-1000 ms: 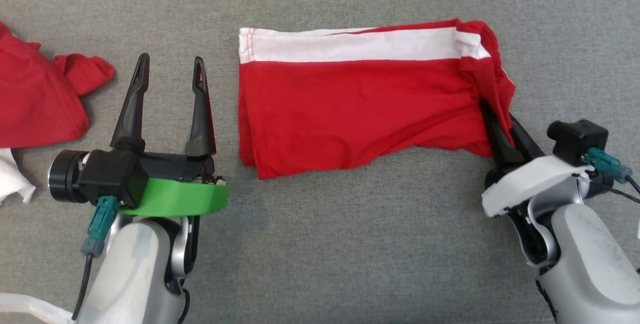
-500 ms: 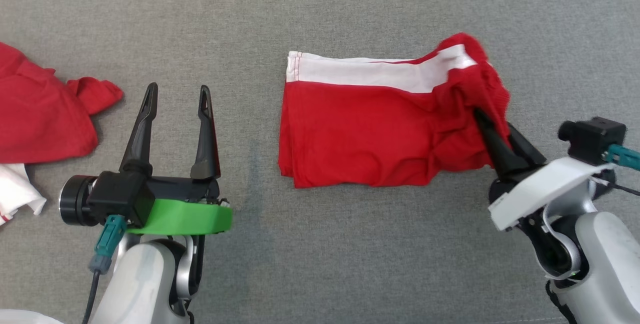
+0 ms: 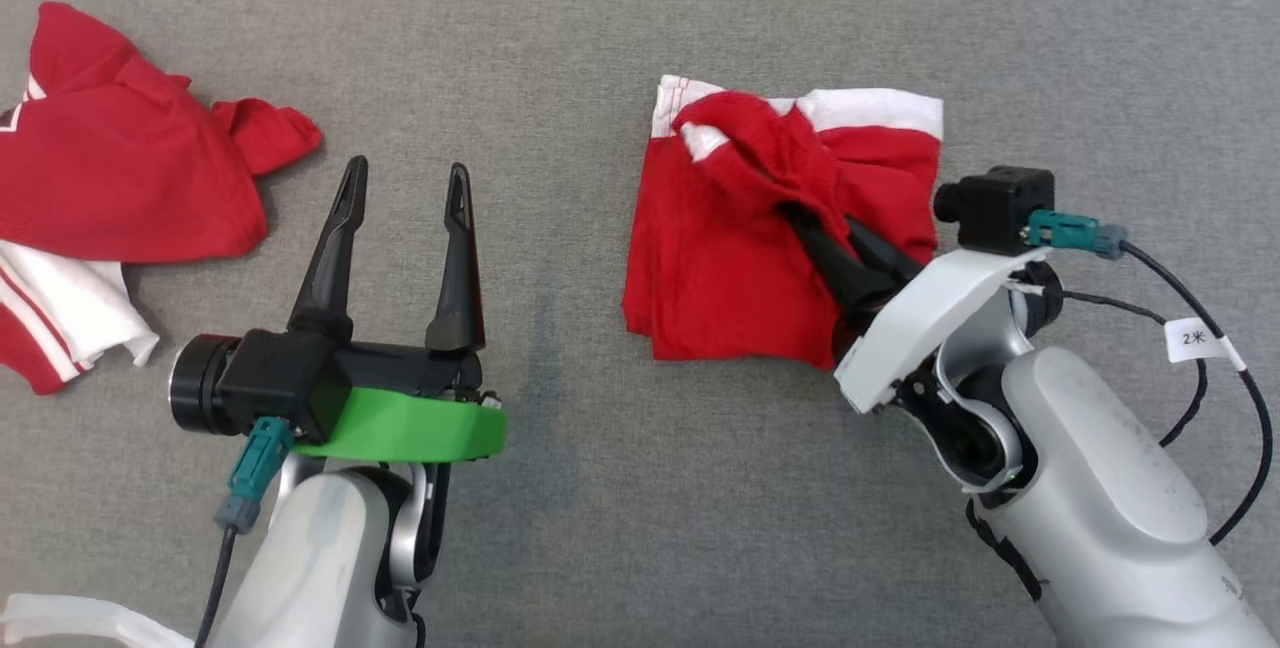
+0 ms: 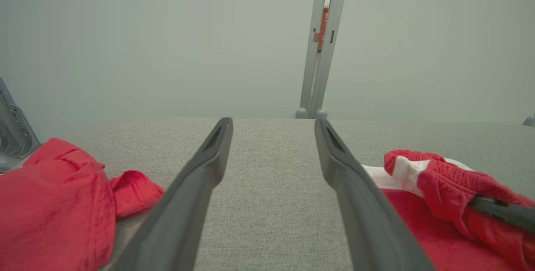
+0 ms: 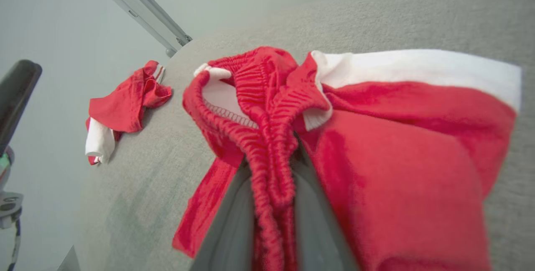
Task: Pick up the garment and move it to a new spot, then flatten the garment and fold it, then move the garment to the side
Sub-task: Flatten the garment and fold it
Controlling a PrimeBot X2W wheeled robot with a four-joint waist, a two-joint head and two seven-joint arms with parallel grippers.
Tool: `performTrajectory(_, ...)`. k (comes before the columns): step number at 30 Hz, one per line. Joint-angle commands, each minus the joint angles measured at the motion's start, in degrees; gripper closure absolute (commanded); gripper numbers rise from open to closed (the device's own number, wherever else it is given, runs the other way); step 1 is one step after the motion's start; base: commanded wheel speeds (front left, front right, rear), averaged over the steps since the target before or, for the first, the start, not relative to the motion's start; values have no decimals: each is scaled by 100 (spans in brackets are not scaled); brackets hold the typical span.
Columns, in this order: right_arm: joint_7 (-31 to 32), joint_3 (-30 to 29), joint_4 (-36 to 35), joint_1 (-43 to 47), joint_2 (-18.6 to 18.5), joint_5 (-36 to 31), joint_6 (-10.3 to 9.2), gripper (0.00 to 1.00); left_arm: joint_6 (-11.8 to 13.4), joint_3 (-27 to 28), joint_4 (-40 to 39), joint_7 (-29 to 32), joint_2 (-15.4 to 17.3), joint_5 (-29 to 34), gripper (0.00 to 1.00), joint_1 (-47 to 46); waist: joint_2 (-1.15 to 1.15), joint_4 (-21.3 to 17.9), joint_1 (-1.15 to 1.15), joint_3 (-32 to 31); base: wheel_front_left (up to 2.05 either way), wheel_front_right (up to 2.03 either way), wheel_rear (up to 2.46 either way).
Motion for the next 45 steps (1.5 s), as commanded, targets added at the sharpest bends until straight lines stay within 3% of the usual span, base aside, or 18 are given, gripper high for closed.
performTrajectory(1,-105,0,115,-106,69,-76,2,100,-17,-8,21,-31,-20,18,0,-90,0,144,0,130,0,0,0)
performTrajectory(5,-402,87,377,-261,229,-129,2,100,-28,-9,93,-63,-33,21,0,-136,0,170,0,164,0,0,0)
performTrajectory(7,-570,174,452,-316,316,-171,2,18,-29,-14,116,-77,-43,26,0,-151,0,162,0,169,0,0,0)
performTrajectory(8,-676,274,471,-368,356,-221,2,0,-30,-17,127,-74,-45,28,0,-153,0,154,0,165,0,0,0)
performTrajectory(14,-1564,865,334,-558,271,-835,2,0,-28,1,170,-92,-40,25,0,-167,0,76,0,138,0,0,0)
performTrajectory(18,-2086,926,98,-568,117,-1236,2,0,12,53,182,-104,6,27,0,-115,0,-36,0,77,0,0,0)
performTrajectory(22,-2274,334,-194,-234,-88,-1580,2,0,40,112,230,-107,77,28,0,-4,0,-185,0,-38,0,0,0)
performTrajectory(28,-2315,-1062,-677,626,-299,-1950,2,0,162,217,255,-85,218,38,0,171,0,-419,0,-249,0,0,0)
performTrajectory(33,-2161,-1934,-992,1396,-268,-2168,2,0,245,366,288,-76,370,-4,0,379,0,-587,0,-500,0,0,0)
performTrajectory(45,-1615,-2182,-1631,2429,135,-2352,2,0,303,345,423,63,595,-54,0,1031,0,-922,0,-1322,0,0,0)
